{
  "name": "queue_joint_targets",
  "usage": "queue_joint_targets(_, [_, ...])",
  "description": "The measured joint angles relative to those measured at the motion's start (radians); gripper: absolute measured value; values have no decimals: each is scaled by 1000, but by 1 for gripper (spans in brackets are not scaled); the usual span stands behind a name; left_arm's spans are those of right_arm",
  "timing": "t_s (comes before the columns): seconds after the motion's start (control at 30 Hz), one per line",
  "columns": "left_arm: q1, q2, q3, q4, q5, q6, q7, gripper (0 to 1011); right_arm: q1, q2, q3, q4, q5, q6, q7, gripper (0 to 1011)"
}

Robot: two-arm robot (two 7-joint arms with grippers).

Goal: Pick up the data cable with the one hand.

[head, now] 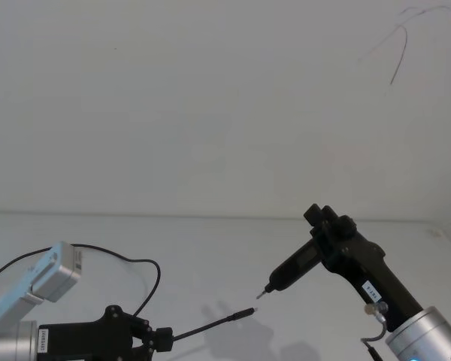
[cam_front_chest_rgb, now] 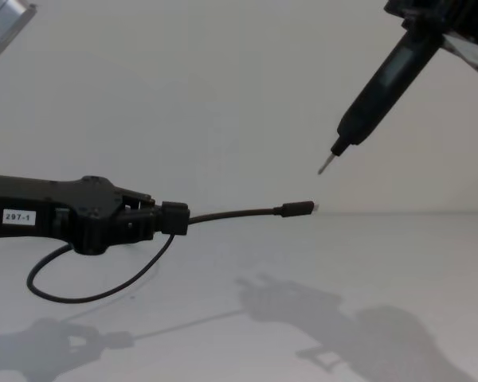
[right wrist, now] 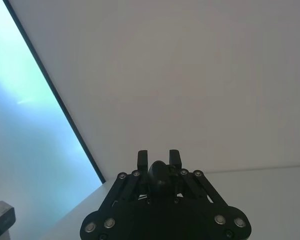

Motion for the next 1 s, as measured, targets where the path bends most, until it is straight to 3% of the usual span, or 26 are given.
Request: queue_joint_targets(1.0, [0, 0, 0, 0, 0, 0, 0, 40, 20, 12, -24, 70, 22, -24, 2, 251])
